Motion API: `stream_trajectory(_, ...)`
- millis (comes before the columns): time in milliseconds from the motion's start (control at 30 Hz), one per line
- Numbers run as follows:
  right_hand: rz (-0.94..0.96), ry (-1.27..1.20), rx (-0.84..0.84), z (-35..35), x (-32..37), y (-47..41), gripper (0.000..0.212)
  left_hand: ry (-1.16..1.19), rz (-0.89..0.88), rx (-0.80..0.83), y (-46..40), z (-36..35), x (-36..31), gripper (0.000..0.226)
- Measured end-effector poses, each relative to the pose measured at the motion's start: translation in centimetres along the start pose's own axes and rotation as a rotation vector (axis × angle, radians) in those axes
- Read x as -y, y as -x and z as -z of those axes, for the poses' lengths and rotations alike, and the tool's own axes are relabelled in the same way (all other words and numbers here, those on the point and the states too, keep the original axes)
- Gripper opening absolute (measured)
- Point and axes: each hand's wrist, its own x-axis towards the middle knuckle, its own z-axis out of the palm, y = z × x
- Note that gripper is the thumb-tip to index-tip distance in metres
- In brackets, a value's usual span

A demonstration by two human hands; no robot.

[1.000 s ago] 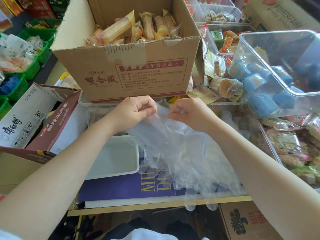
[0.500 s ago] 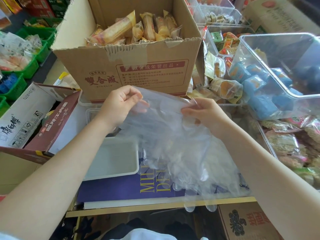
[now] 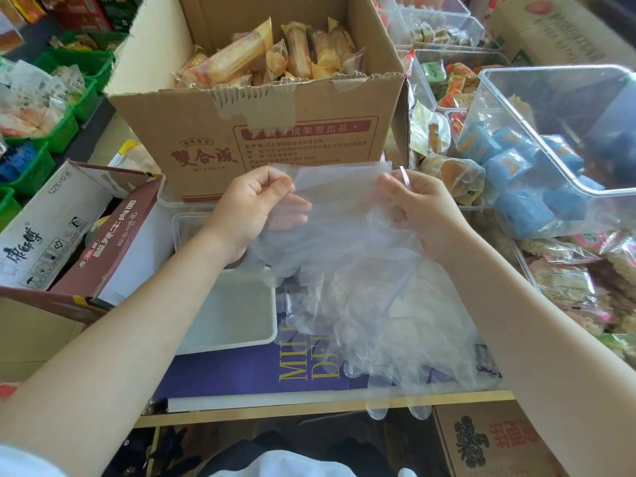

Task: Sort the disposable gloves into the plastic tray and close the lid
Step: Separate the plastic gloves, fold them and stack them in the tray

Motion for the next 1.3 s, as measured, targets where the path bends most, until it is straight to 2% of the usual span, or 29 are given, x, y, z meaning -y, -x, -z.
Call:
stream_trajectory(67,-0.007,0.046,0.026,-0.1,0.3,0.0,0.009,0.021,0.007,-0.027,-0.1,-0.1,-0.2,0.020)
stream_trajectory(133,-0.003,0.065,0.011,0.0,0.3,-0.1,0.014,-0.005,0.030,-0.027,-0.1,-0.1,-0.5,0.020)
stream_trajectory(167,-0.005,0.057,-0.007,0.0,0.4,-0.2,0.017,-0.024,0.058,0.003,-0.1,0.0,-0.6,0.021)
stream_trajectory(267,-0.027,0.010,-0.059,0.4,0.6,-0.6,0.025,-0.096,0.169,0.199,0.4,0.7,-0.3,0.052)
stream_trajectory(300,-0.035,0.003,-0.078,0.6,0.5,-0.7,0.026,-0.125,0.192,0.246,0.8,0.8,-0.1,0.056)
stream_trajectory(367,-0.044,0.010,-0.108,0.9,0.3,-0.9,0.024,-0.174,0.207,0.287,1.2,1.0,0.7,0.043)
stream_trajectory(500,-0.052,0.011,-0.145,1.5,-0.4,-1.1,0.020,-0.235,0.153,0.239,1.4,1.6,1.5,0.008)
stream_trajectory(667,-0.014,0.063,-0.169,1.8,-1.1,-1.2,0.021,-0.243,0.157,0.184,1.5,1.9,2.1,0.009)
stream_trajectory(733,0.001,0.075,-0.159,1.8,-1.2,-1.2,0.021,-0.275,0.178,0.219,1.5,2.4,2.2,0.020)
stream_trajectory(833,0.022,0.126,-0.079,1.6,-1.2,-1.0,0.015,-0.206,0.160,0.301,1.1,2.1,1.1,0.058)
stream_trajectory(900,0.031,0.179,-0.032,1.4,-1.1,-1.0,0.021,-0.125,0.113,0.244,0.1,1.1,0.0,0.053)
stream_trajectory(1000,0.027,0.218,-0.010,1.2,-0.9,-0.9,0.026,-0.082,0.072,0.056,-1.5,0.0,-1.0,0.015)
stream_trajectory(1167,-0.007,0.331,-0.048,1.4,-1.2,-0.6,0.029,-0.127,0.153,0.029,-1.2,-0.4,0.7,0.013)
stream_trajectory(1300,-0.057,0.329,-0.204,2.5,-2.5,-1.1,0.027,-0.080,0.179,-0.101,-0.9,0.3,1.2,0.016)
